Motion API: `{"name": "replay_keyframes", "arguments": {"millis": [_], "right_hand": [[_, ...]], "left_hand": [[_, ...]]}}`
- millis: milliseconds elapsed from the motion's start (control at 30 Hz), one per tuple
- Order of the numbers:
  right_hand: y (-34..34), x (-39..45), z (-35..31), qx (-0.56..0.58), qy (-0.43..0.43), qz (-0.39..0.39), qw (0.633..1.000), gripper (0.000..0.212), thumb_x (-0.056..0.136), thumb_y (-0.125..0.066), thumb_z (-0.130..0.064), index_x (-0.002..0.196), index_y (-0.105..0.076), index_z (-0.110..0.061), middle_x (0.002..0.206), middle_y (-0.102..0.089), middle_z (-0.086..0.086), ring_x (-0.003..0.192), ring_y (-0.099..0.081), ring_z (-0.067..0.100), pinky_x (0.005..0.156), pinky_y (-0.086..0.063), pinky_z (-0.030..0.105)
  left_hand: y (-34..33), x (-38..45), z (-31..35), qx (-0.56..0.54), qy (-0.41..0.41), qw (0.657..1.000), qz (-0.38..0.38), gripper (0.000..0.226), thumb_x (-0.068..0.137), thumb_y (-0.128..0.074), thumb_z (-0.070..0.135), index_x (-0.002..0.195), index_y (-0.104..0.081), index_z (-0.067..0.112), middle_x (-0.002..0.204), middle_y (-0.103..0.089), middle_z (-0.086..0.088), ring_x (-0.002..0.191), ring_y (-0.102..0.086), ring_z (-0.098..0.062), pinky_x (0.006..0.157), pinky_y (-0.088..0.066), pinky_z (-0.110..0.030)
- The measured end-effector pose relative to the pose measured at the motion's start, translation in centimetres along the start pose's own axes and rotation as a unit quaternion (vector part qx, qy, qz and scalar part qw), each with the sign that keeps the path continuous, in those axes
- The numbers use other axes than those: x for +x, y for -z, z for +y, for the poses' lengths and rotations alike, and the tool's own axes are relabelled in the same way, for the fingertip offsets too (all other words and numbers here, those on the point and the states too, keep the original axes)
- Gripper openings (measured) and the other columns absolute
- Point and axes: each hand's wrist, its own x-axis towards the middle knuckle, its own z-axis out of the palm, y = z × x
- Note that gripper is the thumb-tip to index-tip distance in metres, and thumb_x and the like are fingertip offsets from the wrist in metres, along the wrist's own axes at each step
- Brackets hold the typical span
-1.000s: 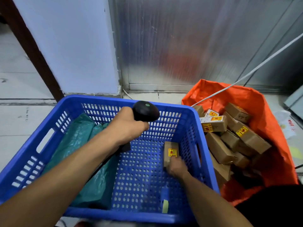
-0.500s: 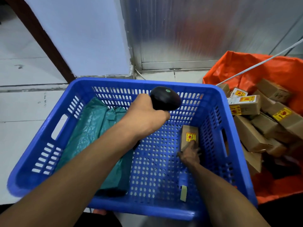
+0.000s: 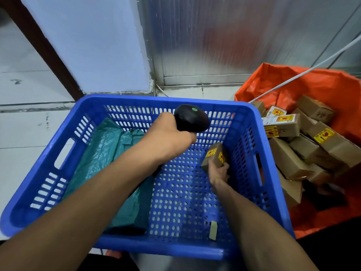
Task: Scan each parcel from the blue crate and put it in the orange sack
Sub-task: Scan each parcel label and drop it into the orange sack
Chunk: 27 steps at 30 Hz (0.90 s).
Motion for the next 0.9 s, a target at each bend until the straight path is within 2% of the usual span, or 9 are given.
{"name": "replay_keyframes", "arguments": {"millis": [100, 167, 233, 300, 433, 567, 700, 800, 900], "right_hand": [[0.6, -0.3, -0.9, 0.096, -0.019, -0.034, 0.995, 0.082, 0.080, -0.064, -0.060, 0.148, -0.036, -0.022, 0.144, -0.047, 0.012, 0.131, -0.044, 0.037, 0.110, -0.037, 0.054], [1.1, 0.1, -0.9, 0.147, -0.036, -0.065, 0.986, 0.087, 0.065, -0.064, -0.070, 0.134, -0.048, -0.021, 0.124, -0.062, 0.010, 0.112, -0.060, 0.034, 0.097, -0.051, 0.054], [2.0, -0.8, -1.4, 0.169, -0.054, -0.105, 0.979, 0.068, 0.078, -0.061, -0.063, 0.127, -0.051, -0.018, 0.119, -0.063, 0.010, 0.107, -0.063, 0.032, 0.084, -0.057, 0.048], [3.3, -3.4, -2.8, 0.163, -0.063, -0.116, 0.978, 0.053, 0.089, -0.055, -0.057, 0.125, -0.052, -0.018, 0.118, -0.062, 0.012, 0.104, -0.062, 0.030, 0.076, -0.056, 0.043], [5.5, -5.0, -4.3, 0.141, -0.084, -0.148, 0.975, 0.055, 0.086, -0.050, -0.062, 0.118, -0.063, -0.019, 0.108, -0.066, 0.011, 0.096, -0.061, 0.027, 0.075, -0.054, 0.042], [8.2, -7.0, -6.9, 0.116, -0.100, -0.177, 0.972, 0.057, 0.088, -0.040, -0.064, 0.093, -0.068, -0.015, 0.088, -0.066, 0.009, 0.084, -0.060, 0.023, 0.071, -0.052, 0.035], [11.1, -8.9, -10.4, 0.096, -0.081, -0.161, 0.979, 0.052, 0.087, -0.052, -0.059, 0.084, -0.063, -0.009, 0.082, -0.065, 0.013, 0.083, -0.061, 0.029, 0.087, -0.055, 0.042], [13.2, -10.4, -12.9, 0.074, -0.065, -0.152, 0.983, 0.049, 0.084, -0.059, -0.057, 0.091, -0.063, -0.009, 0.084, -0.068, 0.015, 0.084, -0.064, 0.031, 0.090, -0.056, 0.042], [15.2, -11.3, -15.2, 0.042, -0.037, -0.156, 0.986, 0.047, 0.080, -0.061, -0.057, 0.099, -0.063, -0.014, 0.088, -0.070, 0.015, 0.084, -0.067, 0.030, 0.085, -0.057, 0.040]], "left_hand": [[0.1, -0.6, 0.4, 0.006, -0.006, 1.000, 0.008, 0.016, 0.086, -0.072, 0.015, 0.098, -0.070, 0.005, 0.088, -0.074, -0.019, 0.070, -0.061, -0.022, 0.059, -0.040, -0.027], [0.2, -0.8, 0.4, 0.008, -0.009, 1.000, 0.013, 0.015, 0.086, -0.072, 0.015, 0.096, -0.070, 0.003, 0.081, -0.069, -0.016, 0.067, -0.057, -0.021, 0.059, -0.040, -0.027], [0.3, -1.0, 0.5, 0.010, -0.013, 1.000, 0.016, 0.015, 0.086, -0.072, 0.014, 0.096, -0.069, 0.002, 0.076, -0.063, -0.012, 0.066, -0.056, -0.021, 0.060, -0.041, -0.028], [0.4, -1.2, 0.5, 0.014, -0.019, 1.000, 0.019, 0.015, 0.086, -0.071, 0.013, 0.097, -0.070, 0.002, 0.076, -0.062, -0.011, 0.068, -0.056, -0.021, 0.063, -0.041, -0.028], [0.6, -1.6, 0.5, 0.011, -0.030, 0.999, 0.019, 0.018, 0.085, -0.072, 0.011, 0.101, -0.071, 0.002, 0.078, -0.064, -0.013, 0.073, -0.060, -0.023, 0.069, -0.043, -0.030], [0.8, -1.7, 0.5, 0.014, -0.035, 0.999, 0.024, 0.018, 0.084, -0.074, 0.011, 0.100, -0.071, 0.003, 0.089, -0.072, -0.022, 0.077, -0.064, -0.026, 0.071, -0.045, -0.031], [0.8, -1.6, 0.4, 0.016, -0.045, 0.998, 0.027, 0.014, 0.083, -0.072, 0.011, 0.095, -0.071, 0.004, 0.084, -0.071, -0.017, 0.078, -0.068, -0.029, 0.071, -0.049, -0.033], [0.7, -1.6, 0.4, 0.023, -0.048, 0.998, 0.028, 0.013, 0.081, -0.073, 0.014, 0.093, -0.070, 0.008, 0.089, -0.072, -0.017, 0.082, -0.069, -0.028, 0.073, -0.053, -0.034], [0.5, -1.7, 0.5, 0.033, -0.062, 0.997, 0.025, 0.009, 0.081, -0.073, 0.013, 0.087, -0.068, 0.008, 0.077, -0.066, -0.009, 0.073, -0.063, -0.023, 0.067, -0.048, -0.031]]}}
